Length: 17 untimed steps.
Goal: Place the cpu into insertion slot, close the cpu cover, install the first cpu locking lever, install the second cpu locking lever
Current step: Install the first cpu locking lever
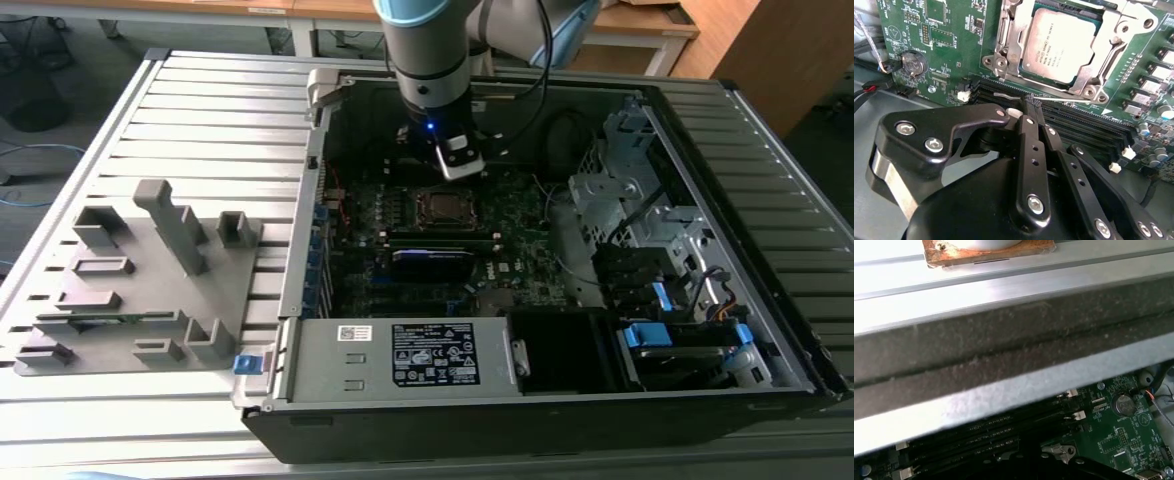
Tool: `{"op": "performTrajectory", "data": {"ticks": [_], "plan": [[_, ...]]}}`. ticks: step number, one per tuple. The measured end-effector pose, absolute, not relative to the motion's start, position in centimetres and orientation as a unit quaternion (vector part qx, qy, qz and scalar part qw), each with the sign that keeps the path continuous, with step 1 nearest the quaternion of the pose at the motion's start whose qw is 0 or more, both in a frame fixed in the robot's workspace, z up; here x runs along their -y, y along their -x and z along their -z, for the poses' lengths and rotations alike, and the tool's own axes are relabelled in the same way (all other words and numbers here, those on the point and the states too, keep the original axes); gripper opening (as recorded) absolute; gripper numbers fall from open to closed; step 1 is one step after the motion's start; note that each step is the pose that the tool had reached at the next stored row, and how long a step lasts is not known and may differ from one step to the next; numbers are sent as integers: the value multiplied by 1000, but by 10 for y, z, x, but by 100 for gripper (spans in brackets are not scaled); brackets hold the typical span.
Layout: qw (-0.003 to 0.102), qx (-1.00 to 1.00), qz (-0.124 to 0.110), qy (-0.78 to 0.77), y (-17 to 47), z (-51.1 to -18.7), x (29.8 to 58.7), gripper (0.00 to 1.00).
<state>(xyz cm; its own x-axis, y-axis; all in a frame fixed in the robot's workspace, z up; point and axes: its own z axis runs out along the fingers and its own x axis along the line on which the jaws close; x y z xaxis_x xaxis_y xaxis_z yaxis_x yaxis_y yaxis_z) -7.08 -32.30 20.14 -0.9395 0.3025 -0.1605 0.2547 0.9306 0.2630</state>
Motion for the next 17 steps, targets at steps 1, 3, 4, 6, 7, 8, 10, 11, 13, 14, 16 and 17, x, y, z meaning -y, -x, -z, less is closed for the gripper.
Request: {"op": "performTrajectory", "data": {"ticks": [1, 3, 4, 6, 7, 8, 10, 11, 13, 14, 16, 17], "plan": [[100, -977, -120, -143, 70, -201, 323, 11], [100, -977, -120, -143, 69, -201, 323, 11], [100, -977, -120, -143, 69, -201, 323, 11], [100, -977, -120, -143, 69, -201, 322, 11], [100, -977, -119, -143, 69, -201, 322, 11], [100, -977, -119, -143, 69, -201, 323, 11], [100, -977, -119, -142, 69, -201, 323, 11], [101, -977, -119, -142, 69, -201, 323, 11], [102, -977, -120, -142, 69, -200, 322, 11], [103, -977, -120, -142, 69, -200, 322, 11], [104, -977, -120, -142, 69, -199, 322, 11], [104, -977, -120, -142, 69, -199, 323, 11]]}}
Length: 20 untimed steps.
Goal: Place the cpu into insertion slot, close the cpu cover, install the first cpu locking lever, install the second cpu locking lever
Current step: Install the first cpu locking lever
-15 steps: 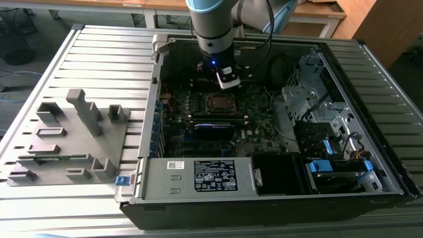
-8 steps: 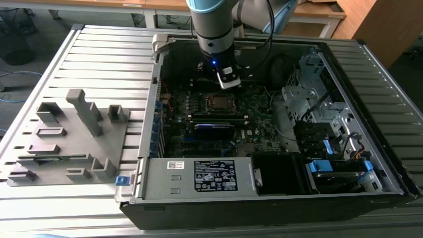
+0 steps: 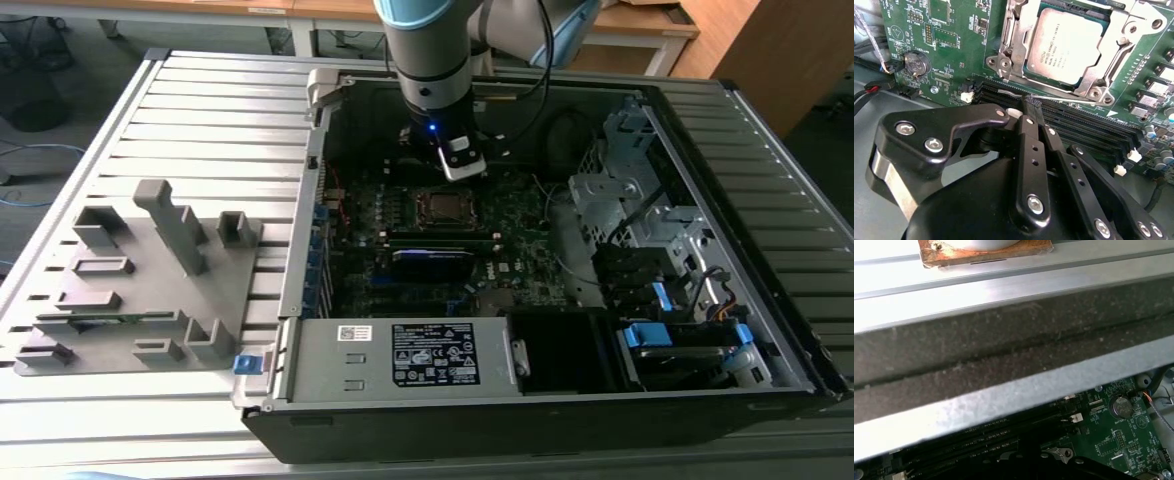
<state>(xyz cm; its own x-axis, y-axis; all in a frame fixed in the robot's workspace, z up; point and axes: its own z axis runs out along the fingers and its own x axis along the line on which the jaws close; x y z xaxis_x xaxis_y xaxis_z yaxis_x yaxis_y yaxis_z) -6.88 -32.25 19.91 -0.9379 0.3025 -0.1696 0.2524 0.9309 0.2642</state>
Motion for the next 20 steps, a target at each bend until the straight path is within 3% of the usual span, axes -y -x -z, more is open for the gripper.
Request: {"op": "performTrajectory", "data": {"ticks": [20], "plan": [[114, -976, -122, -139, 70, -195, 328, 11]]}}
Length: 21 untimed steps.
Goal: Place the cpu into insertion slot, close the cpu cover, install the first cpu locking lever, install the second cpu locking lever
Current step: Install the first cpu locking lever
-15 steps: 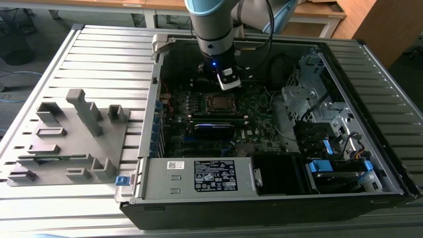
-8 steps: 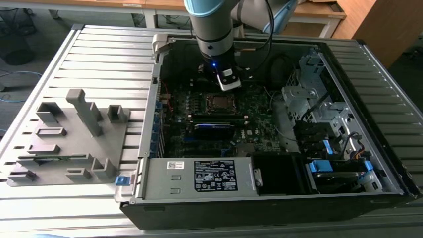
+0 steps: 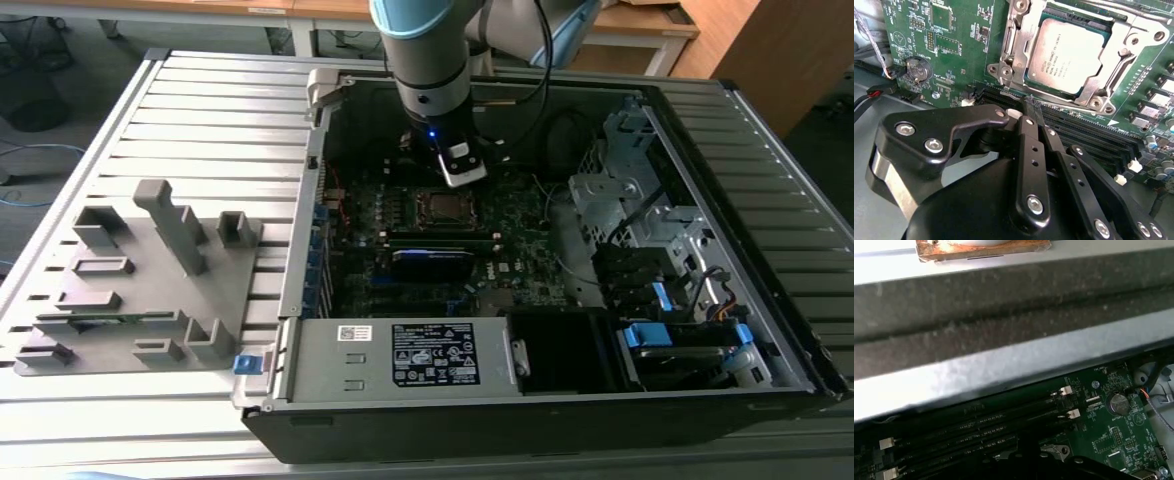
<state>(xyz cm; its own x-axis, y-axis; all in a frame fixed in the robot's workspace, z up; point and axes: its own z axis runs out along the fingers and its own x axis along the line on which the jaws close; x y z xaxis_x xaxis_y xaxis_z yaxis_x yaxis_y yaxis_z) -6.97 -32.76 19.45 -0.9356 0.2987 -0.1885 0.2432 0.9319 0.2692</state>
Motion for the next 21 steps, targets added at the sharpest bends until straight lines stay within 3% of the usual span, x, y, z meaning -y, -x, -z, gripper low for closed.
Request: {"op": "performTrajectory", "data": {"ticks": [21], "plan": [[114, -976, -122, -140, 69, -194, 322, 11]]}}
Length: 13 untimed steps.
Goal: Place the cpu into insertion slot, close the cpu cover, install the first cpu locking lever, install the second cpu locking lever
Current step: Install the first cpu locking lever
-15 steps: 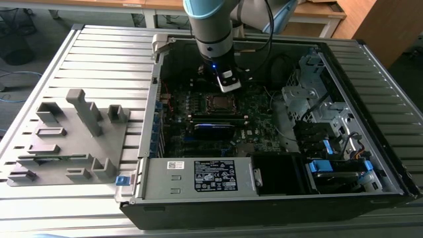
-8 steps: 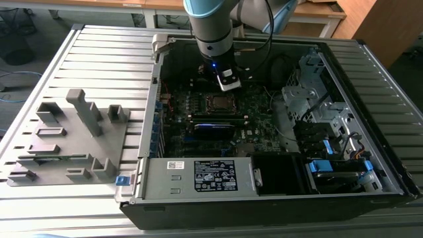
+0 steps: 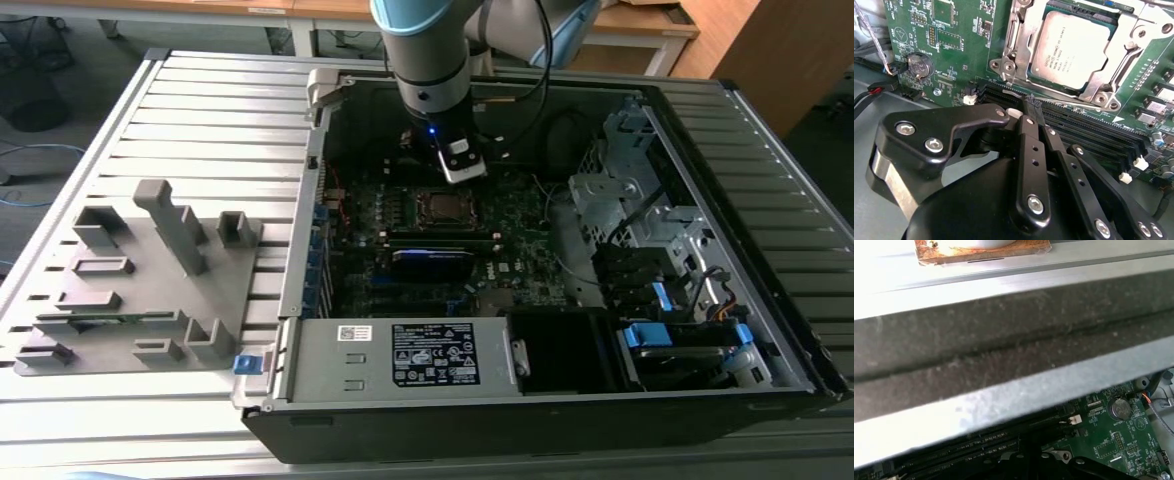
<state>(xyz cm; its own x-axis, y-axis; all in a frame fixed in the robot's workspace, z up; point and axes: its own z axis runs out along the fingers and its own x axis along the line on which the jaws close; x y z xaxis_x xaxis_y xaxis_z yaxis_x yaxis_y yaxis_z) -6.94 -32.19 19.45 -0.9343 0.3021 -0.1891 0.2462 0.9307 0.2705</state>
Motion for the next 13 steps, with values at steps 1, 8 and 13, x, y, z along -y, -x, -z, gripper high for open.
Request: {"op": "performTrajectory", "data": {"ticks": [1, 8, 13], "plan": [[114, -976, -122, -140, 69, -194, 322, 11], [116, -976, -122, -140, 69, -193, 322, 11], [116, -976, -122, -137, 69, -190, 322, 11]]}}
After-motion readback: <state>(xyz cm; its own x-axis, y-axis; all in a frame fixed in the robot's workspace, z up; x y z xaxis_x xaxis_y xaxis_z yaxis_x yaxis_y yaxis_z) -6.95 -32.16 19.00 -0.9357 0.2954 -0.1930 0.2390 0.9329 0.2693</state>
